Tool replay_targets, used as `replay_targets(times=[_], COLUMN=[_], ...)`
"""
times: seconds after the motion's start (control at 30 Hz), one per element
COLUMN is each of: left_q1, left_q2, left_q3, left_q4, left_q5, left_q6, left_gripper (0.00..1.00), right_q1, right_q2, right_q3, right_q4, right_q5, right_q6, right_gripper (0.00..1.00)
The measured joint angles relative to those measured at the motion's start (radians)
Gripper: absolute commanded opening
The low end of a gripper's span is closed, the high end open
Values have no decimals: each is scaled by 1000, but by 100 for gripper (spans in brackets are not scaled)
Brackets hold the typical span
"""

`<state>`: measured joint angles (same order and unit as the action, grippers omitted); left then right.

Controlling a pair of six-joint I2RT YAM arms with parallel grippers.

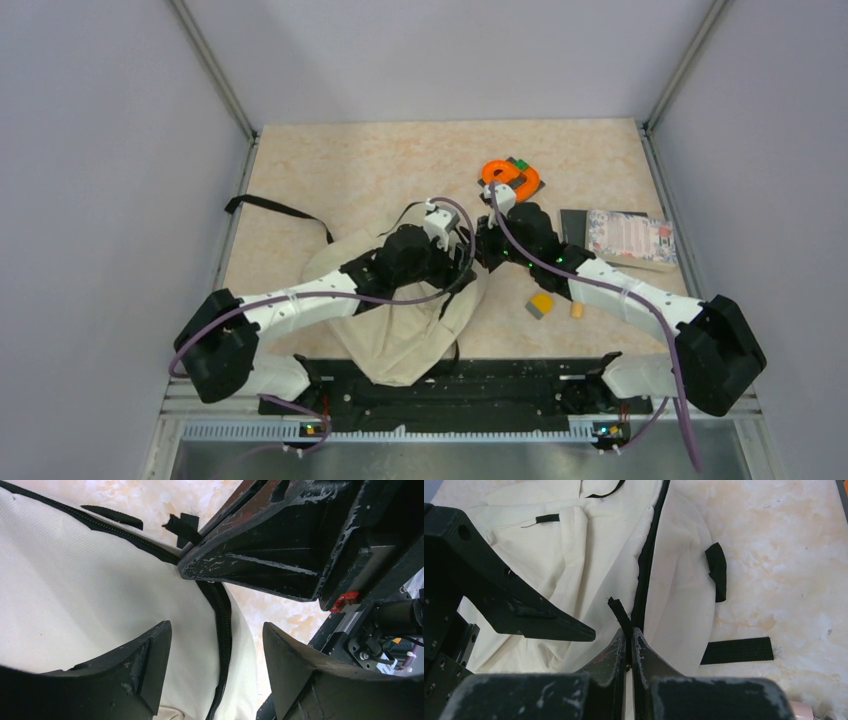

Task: Pack the student bag
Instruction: Unzip the student bag at the center of the board.

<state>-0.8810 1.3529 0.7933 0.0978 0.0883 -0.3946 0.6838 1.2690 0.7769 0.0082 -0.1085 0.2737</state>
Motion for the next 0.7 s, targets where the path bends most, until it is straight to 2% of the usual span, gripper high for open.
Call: replay_targets(times=[0.1,0.27,0.47,0.6,0.7], left_q1=[-11,-39,-96,-109,-109], left_q2=[15,53,79,79,79], left_q3=[2,15,51,51,50], left_q4=[16,27,-2,-9,-8], left_q5=[-10,-70,-222,-270,-271], left_q6=[0,0,3,0,-2], left_gripper=[69,58,25,0,0], right_q1=[0,0,0,0,0], right_q2=[0,0,0,0,0], right_q3=[0,0,0,0,0], right_q4=[-2,-2,-2,-1,1], right_q5=[0,-3,-7,-8,-7], right_q6=[1,9,13,18,19], right_gripper=[0,0,0,0,0])
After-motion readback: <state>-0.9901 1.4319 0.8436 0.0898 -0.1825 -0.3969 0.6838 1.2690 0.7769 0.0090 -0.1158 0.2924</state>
